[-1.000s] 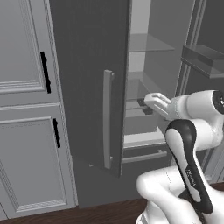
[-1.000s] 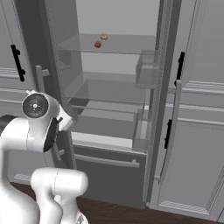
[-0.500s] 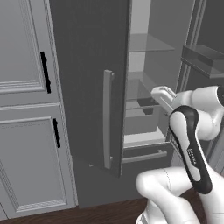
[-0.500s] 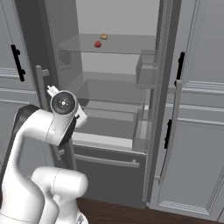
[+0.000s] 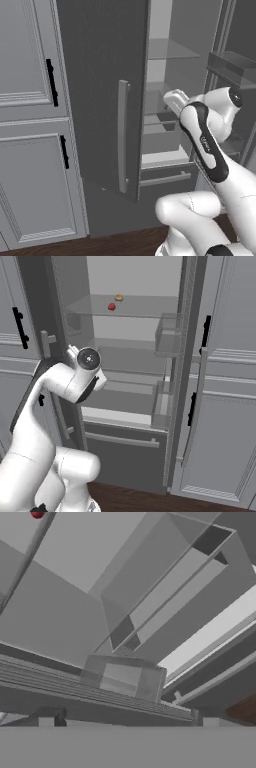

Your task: Take the strawberry from the fridge and place it on top of the pancake, located on the dining counter.

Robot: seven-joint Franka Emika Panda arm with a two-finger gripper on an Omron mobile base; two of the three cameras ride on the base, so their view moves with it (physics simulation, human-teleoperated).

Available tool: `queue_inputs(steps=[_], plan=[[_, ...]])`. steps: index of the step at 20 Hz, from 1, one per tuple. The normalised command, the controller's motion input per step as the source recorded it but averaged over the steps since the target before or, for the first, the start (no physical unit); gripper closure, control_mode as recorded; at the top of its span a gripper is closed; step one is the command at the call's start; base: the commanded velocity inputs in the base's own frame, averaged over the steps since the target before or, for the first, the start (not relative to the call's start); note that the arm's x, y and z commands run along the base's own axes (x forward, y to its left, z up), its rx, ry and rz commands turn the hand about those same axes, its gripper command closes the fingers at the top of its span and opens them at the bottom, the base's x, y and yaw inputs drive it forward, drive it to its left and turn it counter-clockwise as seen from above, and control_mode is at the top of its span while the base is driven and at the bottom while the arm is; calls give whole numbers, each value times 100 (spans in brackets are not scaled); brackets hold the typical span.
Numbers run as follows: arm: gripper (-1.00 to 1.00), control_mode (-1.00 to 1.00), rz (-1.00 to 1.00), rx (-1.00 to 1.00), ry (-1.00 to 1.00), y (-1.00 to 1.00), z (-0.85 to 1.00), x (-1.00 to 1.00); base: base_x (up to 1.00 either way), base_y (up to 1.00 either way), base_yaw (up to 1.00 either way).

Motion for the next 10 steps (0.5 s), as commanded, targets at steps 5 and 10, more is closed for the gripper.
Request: queue_inputs(steps=[5, 10], plan=[[-100, -100, 5, 12, 0, 0, -12, 75, 0, 0, 0], [-100, -100, 4, 11, 0, 2, -18, 66, 0, 0, 0]])
